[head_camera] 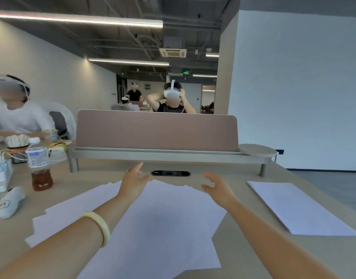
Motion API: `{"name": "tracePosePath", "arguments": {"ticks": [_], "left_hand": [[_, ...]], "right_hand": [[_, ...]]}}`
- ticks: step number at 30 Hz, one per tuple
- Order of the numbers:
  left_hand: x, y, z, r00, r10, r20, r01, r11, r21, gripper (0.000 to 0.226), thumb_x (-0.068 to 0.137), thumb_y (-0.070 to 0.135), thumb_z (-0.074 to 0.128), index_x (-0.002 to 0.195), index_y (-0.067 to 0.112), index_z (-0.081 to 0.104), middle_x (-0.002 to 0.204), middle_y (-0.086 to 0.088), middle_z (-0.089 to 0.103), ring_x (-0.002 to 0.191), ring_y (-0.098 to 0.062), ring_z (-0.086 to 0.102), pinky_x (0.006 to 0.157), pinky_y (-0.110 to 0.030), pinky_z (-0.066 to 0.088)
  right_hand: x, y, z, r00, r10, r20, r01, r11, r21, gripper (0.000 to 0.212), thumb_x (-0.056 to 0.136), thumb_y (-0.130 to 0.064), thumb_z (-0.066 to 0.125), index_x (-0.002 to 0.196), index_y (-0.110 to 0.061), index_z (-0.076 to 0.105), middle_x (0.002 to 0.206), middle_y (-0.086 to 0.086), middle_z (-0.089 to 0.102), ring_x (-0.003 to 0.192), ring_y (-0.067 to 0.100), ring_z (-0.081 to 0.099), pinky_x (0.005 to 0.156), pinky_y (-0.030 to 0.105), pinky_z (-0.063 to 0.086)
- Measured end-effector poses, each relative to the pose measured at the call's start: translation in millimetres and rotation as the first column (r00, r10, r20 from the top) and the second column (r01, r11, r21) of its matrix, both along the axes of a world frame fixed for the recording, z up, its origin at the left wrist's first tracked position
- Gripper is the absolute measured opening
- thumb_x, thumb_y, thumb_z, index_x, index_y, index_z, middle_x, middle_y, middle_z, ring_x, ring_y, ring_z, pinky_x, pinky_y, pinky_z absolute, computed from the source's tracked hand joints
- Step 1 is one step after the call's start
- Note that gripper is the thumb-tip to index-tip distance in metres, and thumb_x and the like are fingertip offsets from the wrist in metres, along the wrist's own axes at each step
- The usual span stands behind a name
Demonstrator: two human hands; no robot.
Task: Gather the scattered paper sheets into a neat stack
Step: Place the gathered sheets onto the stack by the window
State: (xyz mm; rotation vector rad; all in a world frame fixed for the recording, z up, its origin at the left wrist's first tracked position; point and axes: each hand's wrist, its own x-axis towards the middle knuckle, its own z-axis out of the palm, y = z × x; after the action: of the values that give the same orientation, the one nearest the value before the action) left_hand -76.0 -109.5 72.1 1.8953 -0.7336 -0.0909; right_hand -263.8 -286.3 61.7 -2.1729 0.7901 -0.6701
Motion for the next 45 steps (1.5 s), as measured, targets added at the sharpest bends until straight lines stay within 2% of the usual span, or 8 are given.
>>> {"name": "tracePosePath", "arguments": {"ticks": [6, 11, 18, 26, 32, 35, 38, 45], "left_hand": [[61.0, 85.5, -34.7, 0.98, 0.197, -0.001, -0.193, 0.964, 0.181, 0.06, 0.088, 0.03, 0.06, 0.143, 0.024, 0.037, 0.133, -0.013, 0.047, 0.122, -0.029, 0.048, 0.094, -0.033, 0.044], [92.7, 145.7, -68.4, 0.946, 0.324, 0.021, -0.288, 0.807, 0.516, 0.073, 0.086, 0.05, 0.056, 0.147, 0.025, 0.026, 0.146, -0.011, 0.036, 0.134, -0.032, 0.035, 0.108, -0.039, 0.035], [84.5, 144.7, -96.5, 0.986, 0.16, 0.042, -0.138, 0.654, 0.744, 0.088, 0.07, 0.078, 0.04, 0.14, 0.024, 0.036, 0.144, -0.003, 0.04, 0.134, -0.028, 0.034, 0.109, -0.038, 0.032], [57.4, 97.0, -98.8, 0.998, 0.002, 0.069, -0.054, 0.642, 0.765, 0.087, 0.082, 0.07, 0.043, 0.151, 0.024, 0.013, 0.157, -0.004, 0.015, 0.145, -0.028, 0.011, 0.115, -0.04, 0.017], [57.5, 81.0, -95.2, 0.995, -0.082, -0.059, 0.101, 0.848, 0.52, 0.098, 0.08, 0.057, 0.061, 0.152, 0.018, 0.006, 0.16, -0.001, 0.011, 0.148, -0.021, 0.011, 0.119, -0.036, 0.017], [63.6, 90.0, -88.8, 0.993, 0.118, 0.026, -0.106, 0.754, 0.648, 0.102, 0.076, 0.07, 0.051, 0.152, 0.023, 0.001, 0.159, -0.003, 0.01, 0.147, -0.031, 0.01, 0.116, -0.048, 0.017], [68.1, 100.8, -93.2, 0.978, 0.206, -0.017, -0.12, 0.631, 0.766, 0.105, 0.075, 0.078, 0.043, 0.151, 0.023, -0.005, 0.16, -0.007, 0.001, 0.146, -0.039, 0.001, 0.117, -0.053, 0.011], [46.2, 81.0, -94.5, 0.996, 0.059, -0.063, 0.005, 0.686, 0.727, 0.102, 0.078, 0.075, 0.044, 0.151, 0.023, -0.004, 0.16, -0.007, 0.002, 0.146, -0.037, -0.001, 0.118, -0.046, 0.011]], "right_hand": [[50.2, 24.7, -33.7, 0.988, 0.06, -0.145, -0.053, 0.997, 0.051, 0.056, 0.093, -0.027, 0.056, 0.144, -0.018, 0.035, 0.148, 0.005, 0.036, 0.131, 0.022, 0.042, 0.082, 0.025, 0.041], [51.7, 23.0, -65.8, 0.906, 0.02, -0.423, -0.01, 1.0, 0.026, 0.076, 0.089, -0.049, 0.055, 0.149, -0.019, 0.021, 0.153, 0.007, 0.026, 0.135, 0.028, 0.036, 0.101, 0.034, 0.043], [52.2, 29.3, -91.5, 0.792, -0.119, -0.599, 0.052, 0.991, -0.127, 0.086, 0.084, -0.067, 0.044, 0.151, -0.024, 0.011, 0.158, 0.002, 0.015, 0.147, 0.028, 0.009, 0.118, 0.042, 0.014], [64.5, 43.8, -93.9, 0.798, -0.09, -0.596, 0.012, 0.991, -0.134, 0.086, 0.086, -0.065, 0.042, 0.152, -0.023, 0.006, 0.16, 0.002, 0.008, 0.148, 0.028, 0.002, 0.12, 0.041, 0.009], [59.8, 41.1, -80.3, 0.901, 0.033, -0.432, 0.005, 0.996, 0.087, 0.09, 0.085, -0.05, 0.058, 0.152, -0.021, 0.006, 0.158, 0.004, 0.016, 0.145, 0.027, 0.017, 0.116, 0.039, 0.024], [47.0, 31.5, -75.8, 0.875, -0.057, -0.481, 0.063, 0.998, -0.003, 0.093, 0.083, -0.057, 0.057, 0.152, -0.019, 0.006, 0.156, 0.004, 0.021, 0.144, 0.028, 0.02, 0.115, 0.039, 0.024], [40.8, 35.7, -80.4, 0.83, -0.07, -0.554, 0.046, 0.997, -0.058, 0.099, 0.079, -0.067, 0.052, 0.151, -0.02, 0.005, 0.156, 0.003, 0.021, 0.146, 0.027, 0.015, 0.117, 0.04, 0.018], [56.7, 57.5, -91.4, 0.852, -0.102, -0.513, 0.049, 0.992, -0.115, 0.093, 0.084, -0.062, 0.049, 0.151, -0.017, 0.004, 0.157, 0.005, 0.017, 0.147, 0.026, 0.01, 0.12, 0.038, 0.014]]}}
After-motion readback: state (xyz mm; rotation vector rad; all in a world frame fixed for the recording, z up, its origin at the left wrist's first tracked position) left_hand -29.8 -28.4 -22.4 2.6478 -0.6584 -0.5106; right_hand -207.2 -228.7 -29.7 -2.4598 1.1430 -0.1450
